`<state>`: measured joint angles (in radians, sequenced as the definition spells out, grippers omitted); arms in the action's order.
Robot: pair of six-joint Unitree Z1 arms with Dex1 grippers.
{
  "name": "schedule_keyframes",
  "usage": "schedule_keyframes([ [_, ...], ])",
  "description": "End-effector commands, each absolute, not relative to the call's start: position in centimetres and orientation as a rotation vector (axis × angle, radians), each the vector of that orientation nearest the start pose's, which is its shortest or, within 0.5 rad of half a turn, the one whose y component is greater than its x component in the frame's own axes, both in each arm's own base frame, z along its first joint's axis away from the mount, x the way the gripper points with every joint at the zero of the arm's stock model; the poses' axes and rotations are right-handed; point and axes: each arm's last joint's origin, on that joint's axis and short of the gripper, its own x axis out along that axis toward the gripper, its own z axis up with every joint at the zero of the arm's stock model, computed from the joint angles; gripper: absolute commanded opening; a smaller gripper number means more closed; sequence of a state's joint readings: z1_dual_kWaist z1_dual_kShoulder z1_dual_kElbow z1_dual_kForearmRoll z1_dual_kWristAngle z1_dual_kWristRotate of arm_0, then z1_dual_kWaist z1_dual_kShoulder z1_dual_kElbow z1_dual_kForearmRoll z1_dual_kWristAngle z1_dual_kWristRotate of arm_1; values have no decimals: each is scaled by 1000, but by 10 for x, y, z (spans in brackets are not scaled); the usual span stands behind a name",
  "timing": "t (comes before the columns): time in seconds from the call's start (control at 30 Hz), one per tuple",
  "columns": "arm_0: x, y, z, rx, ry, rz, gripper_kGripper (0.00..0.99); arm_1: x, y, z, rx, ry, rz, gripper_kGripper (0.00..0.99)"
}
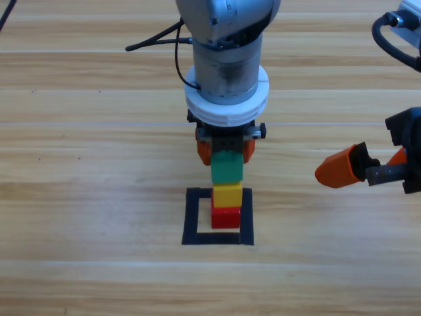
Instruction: Stack the blocks in the rectangular block: red at the bottom, yellow in the middle, green on top
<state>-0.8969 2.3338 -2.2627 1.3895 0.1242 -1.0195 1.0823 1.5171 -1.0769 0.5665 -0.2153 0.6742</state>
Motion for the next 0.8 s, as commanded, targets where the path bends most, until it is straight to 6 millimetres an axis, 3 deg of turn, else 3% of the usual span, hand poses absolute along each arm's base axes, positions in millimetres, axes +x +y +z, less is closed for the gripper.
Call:
schedule_keyframes([
  [0.03,291,-378,266,-64,1415,103,15,145,231,296,-30,1048,423,990],
  [0.8,291,-383,259,-43,1413,104,15,145,231,295,-32,1049,420,990],
])
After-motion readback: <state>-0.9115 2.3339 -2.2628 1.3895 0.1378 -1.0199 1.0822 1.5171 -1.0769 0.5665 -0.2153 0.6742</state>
